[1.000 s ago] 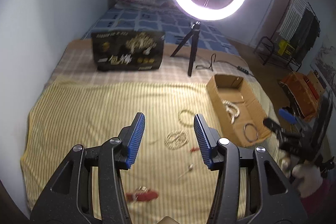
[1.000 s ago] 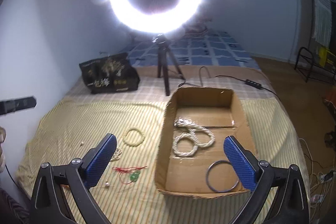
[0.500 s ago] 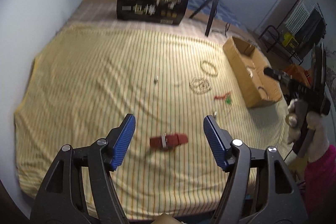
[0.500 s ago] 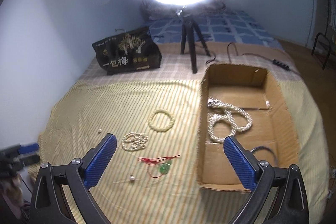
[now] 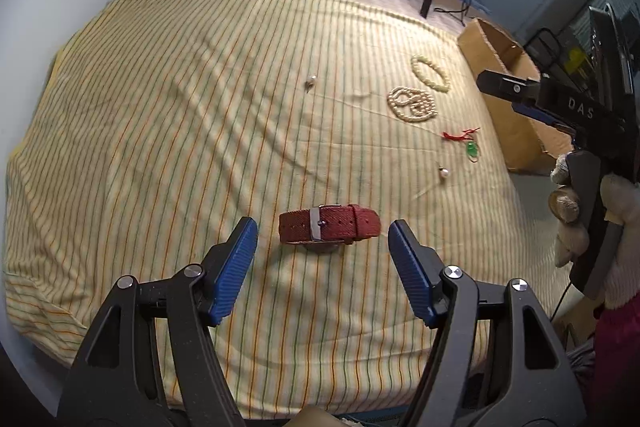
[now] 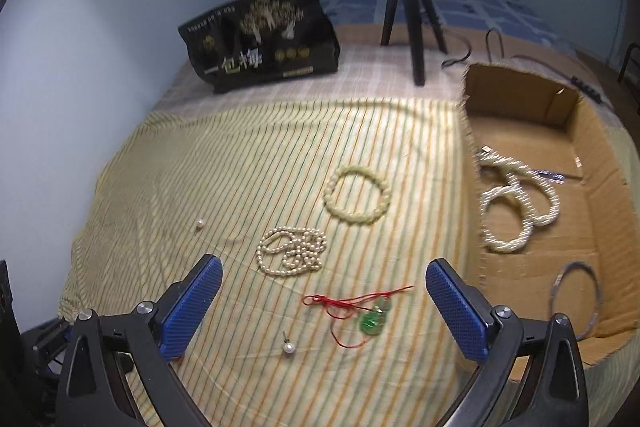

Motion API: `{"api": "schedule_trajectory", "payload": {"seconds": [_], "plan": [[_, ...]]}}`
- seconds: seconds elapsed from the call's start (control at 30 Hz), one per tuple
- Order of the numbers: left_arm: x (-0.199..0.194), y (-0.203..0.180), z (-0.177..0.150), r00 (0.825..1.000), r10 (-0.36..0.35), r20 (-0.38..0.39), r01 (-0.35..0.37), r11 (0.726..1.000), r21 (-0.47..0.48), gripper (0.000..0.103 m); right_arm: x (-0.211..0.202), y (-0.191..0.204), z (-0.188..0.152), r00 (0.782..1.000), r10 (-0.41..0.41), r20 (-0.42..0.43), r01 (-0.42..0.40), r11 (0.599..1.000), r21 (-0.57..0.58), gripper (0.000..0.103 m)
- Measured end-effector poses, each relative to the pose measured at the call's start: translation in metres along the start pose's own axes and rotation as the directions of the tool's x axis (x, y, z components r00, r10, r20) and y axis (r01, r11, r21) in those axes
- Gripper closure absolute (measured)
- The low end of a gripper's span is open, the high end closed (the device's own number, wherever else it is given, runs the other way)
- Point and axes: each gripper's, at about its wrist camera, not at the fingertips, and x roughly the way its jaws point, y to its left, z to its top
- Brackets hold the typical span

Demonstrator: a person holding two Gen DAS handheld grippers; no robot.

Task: Organize jewelry
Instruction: 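Withdraw both tools from the box back over the bed, then grasp the red watch strap with the left tool while the right tool grasps the small pearl strand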

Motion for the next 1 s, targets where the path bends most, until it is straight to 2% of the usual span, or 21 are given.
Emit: {"api": "schedule_trajectory", "payload": {"seconds": [0.2, 0.53, 0.73, 0.93, 1.0], "plan": [[0.013, 0.001, 0.001, 0.999, 0.023, -0.028, -0.023, 1.000, -0.005, 0.033, 0.028, 0.012, 0.011, 0.997, 0.014, -0.071, -0.013, 1.000, 0.019, 0.001], [0.027, 0.002, 0.005, 0.999, 0.003, -0.050, -0.006, 0.999, -0.046, 0.028, 0.074, 0.042, 0.007, 0.980, -0.052, -0.194, 0.039, 0.997, -0.070, 0.005], [0.028, 0.002, 0.003, 0.998, -0.016, -0.062, 0.013, 0.999, -0.051, 0.028, 0.088, 0.048, 0.004, 0.969, -0.130, -0.208, 0.104, 0.986, -0.131, 0.010], [0.032, -0.001, 0.002, 0.997, -0.027, -0.071, 0.024, 0.999, -0.047, 0.028, 0.092, 0.044, 0.003, 0.965, -0.163, -0.204, 0.134, 0.980, -0.146, 0.018], [0.035, -0.004, 0.002, 0.997, -0.010, -0.079, 0.008, 0.999, -0.034, 0.028, 0.092, 0.044, 0.002, 0.964, -0.172, -0.200, 0.143, 0.978, -0.153, 0.021]]}}
